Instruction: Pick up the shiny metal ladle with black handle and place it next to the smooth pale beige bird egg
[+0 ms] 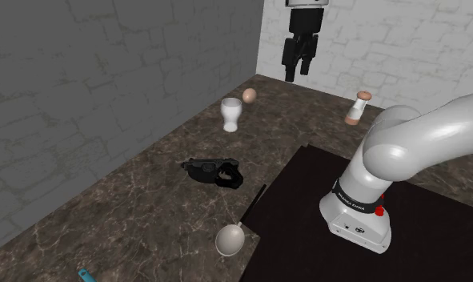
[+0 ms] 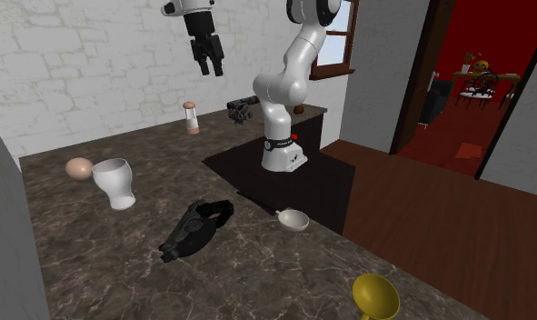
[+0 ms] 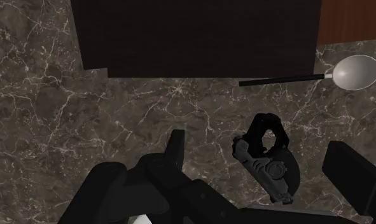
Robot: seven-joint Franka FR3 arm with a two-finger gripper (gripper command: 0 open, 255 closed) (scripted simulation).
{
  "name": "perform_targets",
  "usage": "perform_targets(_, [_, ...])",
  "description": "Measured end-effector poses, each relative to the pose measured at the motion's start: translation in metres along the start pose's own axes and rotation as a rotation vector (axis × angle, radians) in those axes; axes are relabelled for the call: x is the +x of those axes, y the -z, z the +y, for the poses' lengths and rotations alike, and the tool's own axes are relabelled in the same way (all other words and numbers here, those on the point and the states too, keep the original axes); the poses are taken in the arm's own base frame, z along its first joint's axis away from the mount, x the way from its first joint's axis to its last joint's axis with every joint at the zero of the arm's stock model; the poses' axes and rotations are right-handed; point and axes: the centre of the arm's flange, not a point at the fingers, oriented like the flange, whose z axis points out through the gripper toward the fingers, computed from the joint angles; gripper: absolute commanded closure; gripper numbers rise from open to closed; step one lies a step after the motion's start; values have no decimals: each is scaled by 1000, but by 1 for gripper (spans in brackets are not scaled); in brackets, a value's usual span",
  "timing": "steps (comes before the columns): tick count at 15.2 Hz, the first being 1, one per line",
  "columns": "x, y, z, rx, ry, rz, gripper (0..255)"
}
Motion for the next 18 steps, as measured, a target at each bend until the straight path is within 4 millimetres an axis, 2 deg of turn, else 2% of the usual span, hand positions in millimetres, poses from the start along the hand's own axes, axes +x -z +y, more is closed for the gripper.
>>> perform_targets(2, [-4, -4, -2, 1, -19, 5, 0])
perform_targets(4, [-14, -24, -7, 3, -87, 19, 0])
perform_targets(9, [-47, -79, -39, 7, -295, 66, 0])
perform_targets(14, [-65, -134, -71, 14, -511, 114, 0])
perform_targets(18, [-70, -180, -103, 17, -683, 151, 0])
